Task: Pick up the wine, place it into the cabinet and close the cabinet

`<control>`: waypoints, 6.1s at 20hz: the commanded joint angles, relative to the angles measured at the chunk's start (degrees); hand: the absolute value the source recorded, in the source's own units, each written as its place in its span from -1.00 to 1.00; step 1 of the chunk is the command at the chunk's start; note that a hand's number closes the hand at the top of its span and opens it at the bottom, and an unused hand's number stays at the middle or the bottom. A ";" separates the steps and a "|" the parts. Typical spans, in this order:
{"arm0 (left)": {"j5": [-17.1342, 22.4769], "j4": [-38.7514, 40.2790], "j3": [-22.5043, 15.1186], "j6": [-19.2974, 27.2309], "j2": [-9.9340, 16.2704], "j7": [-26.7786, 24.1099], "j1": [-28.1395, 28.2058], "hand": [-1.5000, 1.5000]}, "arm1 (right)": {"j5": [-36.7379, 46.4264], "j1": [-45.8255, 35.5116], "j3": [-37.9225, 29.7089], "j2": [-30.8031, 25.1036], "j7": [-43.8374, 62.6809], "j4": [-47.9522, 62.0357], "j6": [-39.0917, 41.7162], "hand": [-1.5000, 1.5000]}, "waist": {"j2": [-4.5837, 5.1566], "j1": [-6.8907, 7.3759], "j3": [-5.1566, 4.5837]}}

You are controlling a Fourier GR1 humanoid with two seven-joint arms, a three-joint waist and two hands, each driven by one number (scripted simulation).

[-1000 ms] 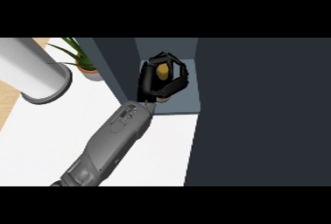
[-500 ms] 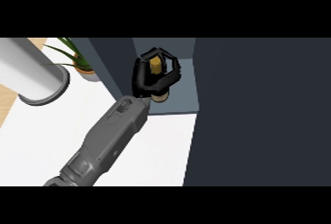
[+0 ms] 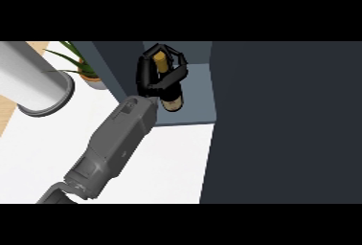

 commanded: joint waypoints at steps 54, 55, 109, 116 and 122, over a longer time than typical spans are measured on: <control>9.03 22.62 8.36 -10.49 -0.78 -3.72 2.70 1.00 | -3.86 -2.76 3.60 4.09 -3.11 1.83 1.48 -1.00 | 2.90 -7.98 -0.35; 9.68 22.53 8.91 -10.57 -0.78 -4.74 3.89 1.00 | -4.26 -2.52 3.06 3.99 -2.68 0.60 1.25 -1.00 | 2.83 -8.10 -0.35; 5.75 28.31 -1.98 10.95 2.97 5.33 -11.14 1.00 | -6.77 2.78 -0.91 3.31 -6.42 0.99 5.29 -1.00 | 3.82 -6.54 -0.20; 4.05 28.31 -3.43 15.64 4.46 6.84 -8.99 1.00 | -6.39 1.88 -0.80 3.28 -6.73 1.23 5.30 -1.00 | 4.41 -7.18 -0.32; 1.89 28.28 -5.48 13.38 5.28 9.25 -7.68 -1.00 | -7.12 1.85 -0.75 3.17 -7.45 1.03 6.23 -1.00 | 4.55 -7.29 -0.27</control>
